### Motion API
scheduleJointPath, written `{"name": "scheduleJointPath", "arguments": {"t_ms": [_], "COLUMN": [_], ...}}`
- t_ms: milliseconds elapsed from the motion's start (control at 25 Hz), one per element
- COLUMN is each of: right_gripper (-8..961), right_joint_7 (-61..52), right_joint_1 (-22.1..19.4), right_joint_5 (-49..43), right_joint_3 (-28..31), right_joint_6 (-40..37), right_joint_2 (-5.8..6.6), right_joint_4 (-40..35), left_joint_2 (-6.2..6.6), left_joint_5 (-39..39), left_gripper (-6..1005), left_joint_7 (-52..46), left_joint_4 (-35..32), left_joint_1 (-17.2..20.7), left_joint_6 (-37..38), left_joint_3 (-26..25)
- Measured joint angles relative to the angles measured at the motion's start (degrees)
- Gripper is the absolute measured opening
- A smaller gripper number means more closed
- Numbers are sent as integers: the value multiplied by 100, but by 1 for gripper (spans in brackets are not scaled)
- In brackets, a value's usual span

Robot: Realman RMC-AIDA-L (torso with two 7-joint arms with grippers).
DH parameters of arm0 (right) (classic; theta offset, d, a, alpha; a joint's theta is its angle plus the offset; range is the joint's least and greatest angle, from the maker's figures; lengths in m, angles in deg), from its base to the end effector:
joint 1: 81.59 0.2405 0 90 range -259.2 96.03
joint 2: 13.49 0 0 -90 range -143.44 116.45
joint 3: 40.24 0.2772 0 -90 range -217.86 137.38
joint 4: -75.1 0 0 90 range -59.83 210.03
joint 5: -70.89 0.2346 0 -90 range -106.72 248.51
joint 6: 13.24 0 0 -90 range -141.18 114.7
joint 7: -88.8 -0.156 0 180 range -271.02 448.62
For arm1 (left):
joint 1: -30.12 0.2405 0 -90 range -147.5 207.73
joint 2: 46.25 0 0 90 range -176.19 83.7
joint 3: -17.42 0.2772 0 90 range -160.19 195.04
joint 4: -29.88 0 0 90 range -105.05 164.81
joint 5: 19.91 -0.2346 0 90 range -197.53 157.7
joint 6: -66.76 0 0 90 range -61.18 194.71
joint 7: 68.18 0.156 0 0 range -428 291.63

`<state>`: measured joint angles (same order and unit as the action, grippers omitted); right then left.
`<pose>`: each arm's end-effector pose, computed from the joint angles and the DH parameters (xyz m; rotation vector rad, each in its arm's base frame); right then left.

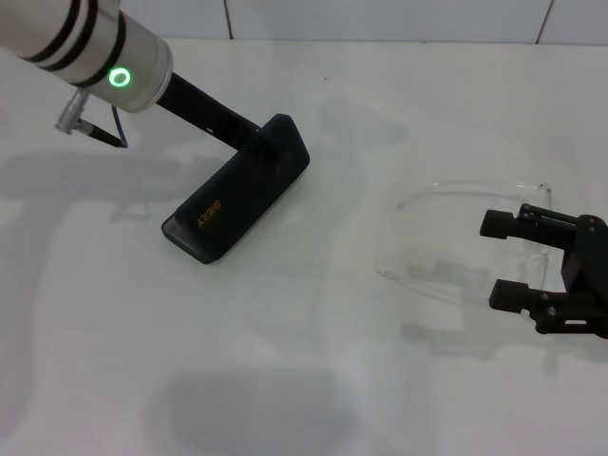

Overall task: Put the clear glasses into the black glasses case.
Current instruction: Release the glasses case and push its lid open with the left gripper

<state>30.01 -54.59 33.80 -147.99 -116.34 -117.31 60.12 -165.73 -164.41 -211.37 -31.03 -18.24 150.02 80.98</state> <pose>0.2895 0.2964 0.0011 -2.7785 0.4543 1.3001 -0.1553 0.4502 -0.0189 -2.6112 -1.0243 0.1781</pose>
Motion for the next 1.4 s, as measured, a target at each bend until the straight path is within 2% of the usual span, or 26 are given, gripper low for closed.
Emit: {"name": "scheduleJointPath", "arguments": {"t_ms": [720,880,1120,1240,1400], "right_gripper": [847,847,846,846,845], "right_joint_7": [61,61,61,61,61], "right_joint_1": [9,-58,-59,-66,9], "right_joint_5": [1,11,17,8,4], "right_joint_3": [8,9,97,206,249], "right_joint_6": [-57,-69,-89,-92,-96], "right_joint_2": [-1,23,27,29,33], "right_joint_4": [4,10,31,36,38], "left_joint_2": [18,83,315,342,310], "left_joint_5": [-150,-158,-279,-625,-925], "left_gripper": [814,814,813,813,813], "left_joint_7": [18,-70,-329,-406,-380], "left_joint_4": [319,39,-709,-815,-793], "left_joint_1": [13,36,398,540,648], "left_joint_6": [-249,-105,225,251,276], "left_joint_3": [-1,-45,-54,-58,-52]}}
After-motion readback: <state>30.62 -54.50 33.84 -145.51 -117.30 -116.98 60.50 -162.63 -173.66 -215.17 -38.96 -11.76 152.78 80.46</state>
